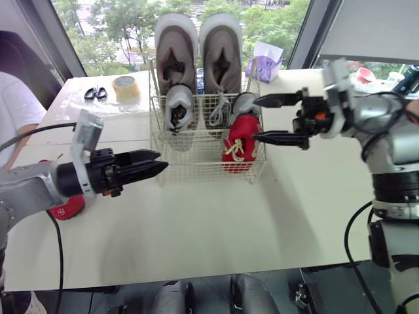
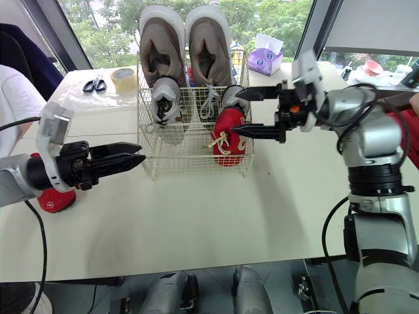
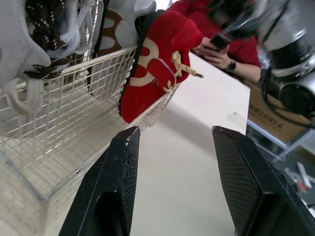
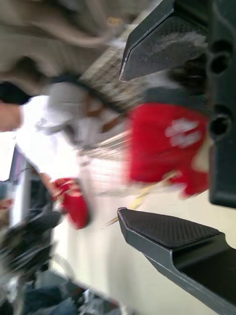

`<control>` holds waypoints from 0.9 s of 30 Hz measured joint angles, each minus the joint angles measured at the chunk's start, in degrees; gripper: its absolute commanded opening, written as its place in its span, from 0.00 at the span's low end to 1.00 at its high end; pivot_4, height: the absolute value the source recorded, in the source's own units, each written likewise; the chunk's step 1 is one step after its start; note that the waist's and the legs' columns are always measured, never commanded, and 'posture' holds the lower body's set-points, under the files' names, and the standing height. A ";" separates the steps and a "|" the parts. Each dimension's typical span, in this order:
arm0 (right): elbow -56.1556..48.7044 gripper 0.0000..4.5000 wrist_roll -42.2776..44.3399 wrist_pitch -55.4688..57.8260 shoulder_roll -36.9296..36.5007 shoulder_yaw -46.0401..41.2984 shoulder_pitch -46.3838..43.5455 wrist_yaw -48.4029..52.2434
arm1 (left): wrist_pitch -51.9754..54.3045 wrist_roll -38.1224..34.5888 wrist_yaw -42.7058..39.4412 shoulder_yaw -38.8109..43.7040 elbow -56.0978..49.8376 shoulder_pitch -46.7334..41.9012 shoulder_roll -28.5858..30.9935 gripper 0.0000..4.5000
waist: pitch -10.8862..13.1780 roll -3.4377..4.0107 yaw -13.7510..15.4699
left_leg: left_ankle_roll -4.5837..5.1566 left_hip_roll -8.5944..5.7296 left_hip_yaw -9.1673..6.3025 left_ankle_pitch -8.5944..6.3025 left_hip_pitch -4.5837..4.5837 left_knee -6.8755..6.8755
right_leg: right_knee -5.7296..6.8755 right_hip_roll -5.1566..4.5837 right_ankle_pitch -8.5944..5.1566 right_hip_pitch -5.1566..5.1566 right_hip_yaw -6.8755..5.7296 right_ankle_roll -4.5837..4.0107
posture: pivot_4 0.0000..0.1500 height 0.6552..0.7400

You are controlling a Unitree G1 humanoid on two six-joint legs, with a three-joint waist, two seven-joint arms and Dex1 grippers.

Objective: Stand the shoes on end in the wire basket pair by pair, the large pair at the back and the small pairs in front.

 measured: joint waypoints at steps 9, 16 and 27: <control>-4.92 1.00 8.45 11.97 -2.94 -5.50 -8.83 -5.82 | -3.34 20.75 9.40 2.43 23.61 -10.90 8.93 0.99 | 0.00 -0.01 0.27 | 0.35 0.01 0.00 -0.21 0.01 -0.05 | -0.01 0.01 -0.01 -0.03 -0.05 -0.13 | 1.00 1.00; -16.70 1.00 12.93 19.70 -9.21 4.87 -2.79 5.34 | 17.20 37.80 27.31 -6.57 44.64 -30.26 15.55 0.99 | -0.02 -0.20 -0.10 | 0.53 -0.02 0.15 -0.31 -0.01 -0.04 | 0.03 -0.05 0.05 -0.07 -0.03 0.08 | 1.00 1.00; -13.65 1.00 4.77 12.14 -11.87 11.87 -2.02 15.97 | 31.71 48.01 31.58 1.01 48.42 -25.48 9.06 0.99 | 0.00 -0.52 -0.06 | -0.14 0.03 0.15 -0.01 -0.02 -0.04 | 0.25 -0.07 0.04 -0.23 -0.03 0.07 | 1.00 1.00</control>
